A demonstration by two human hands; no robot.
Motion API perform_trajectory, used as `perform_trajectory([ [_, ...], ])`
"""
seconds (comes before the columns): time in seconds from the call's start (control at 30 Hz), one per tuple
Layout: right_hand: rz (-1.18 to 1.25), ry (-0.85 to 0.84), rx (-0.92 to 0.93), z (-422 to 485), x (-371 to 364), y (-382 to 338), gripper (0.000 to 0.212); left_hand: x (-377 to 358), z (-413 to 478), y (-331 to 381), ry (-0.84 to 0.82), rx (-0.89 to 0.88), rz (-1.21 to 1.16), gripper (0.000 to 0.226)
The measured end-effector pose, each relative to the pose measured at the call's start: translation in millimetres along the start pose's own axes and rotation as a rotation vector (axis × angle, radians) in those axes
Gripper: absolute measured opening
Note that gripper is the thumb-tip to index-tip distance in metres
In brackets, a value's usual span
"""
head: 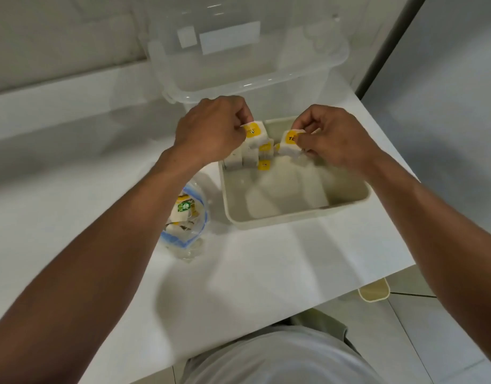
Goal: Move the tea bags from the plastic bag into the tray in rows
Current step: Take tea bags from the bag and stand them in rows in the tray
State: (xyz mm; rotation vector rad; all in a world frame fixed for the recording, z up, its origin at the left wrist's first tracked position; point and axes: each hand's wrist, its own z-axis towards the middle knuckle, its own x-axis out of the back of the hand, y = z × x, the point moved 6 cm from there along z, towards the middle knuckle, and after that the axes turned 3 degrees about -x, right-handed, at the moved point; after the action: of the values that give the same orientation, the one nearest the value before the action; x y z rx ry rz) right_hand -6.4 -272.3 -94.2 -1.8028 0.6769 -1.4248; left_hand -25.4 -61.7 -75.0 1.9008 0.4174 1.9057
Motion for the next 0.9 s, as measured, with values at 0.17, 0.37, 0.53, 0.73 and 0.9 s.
perform_trajectory([
  [0.17, -0.120, 0.012, -0.054, 20.0, 0.7, 31.2, 0.011, -25.3, 18.2, 4.9, -0.045, 0.040, 0.104, 0.019],
  [0.37, -0.255, -0.023, -0.116, 31.6, -18.7, 53.3, 0.006, -60.0, 25.1, 0.1, -0.074, 0.108, 0.120, 0.019],
  [0.53, -0.441, -0.099, -0.077, 33.7, -34.9, 62.6, 0.008, -82.0, 27.4, -5.1, -0.084, 0.110, 0.187, 0.015],
  [0.73, -0.583, -0.069, -0.063, 43.1, -44.6, 62.3, 0.017, -95.8, 35.7, -6.8, -0.048, 0.066, 0.296, 0.013],
  [0.9, -0.678, 0.002, -0.060, 47.0, -44.9, 54.0, 0.025, -99.7, 41.1, -4.7, -0.032, 0.094, 0.383, 0.020],
])
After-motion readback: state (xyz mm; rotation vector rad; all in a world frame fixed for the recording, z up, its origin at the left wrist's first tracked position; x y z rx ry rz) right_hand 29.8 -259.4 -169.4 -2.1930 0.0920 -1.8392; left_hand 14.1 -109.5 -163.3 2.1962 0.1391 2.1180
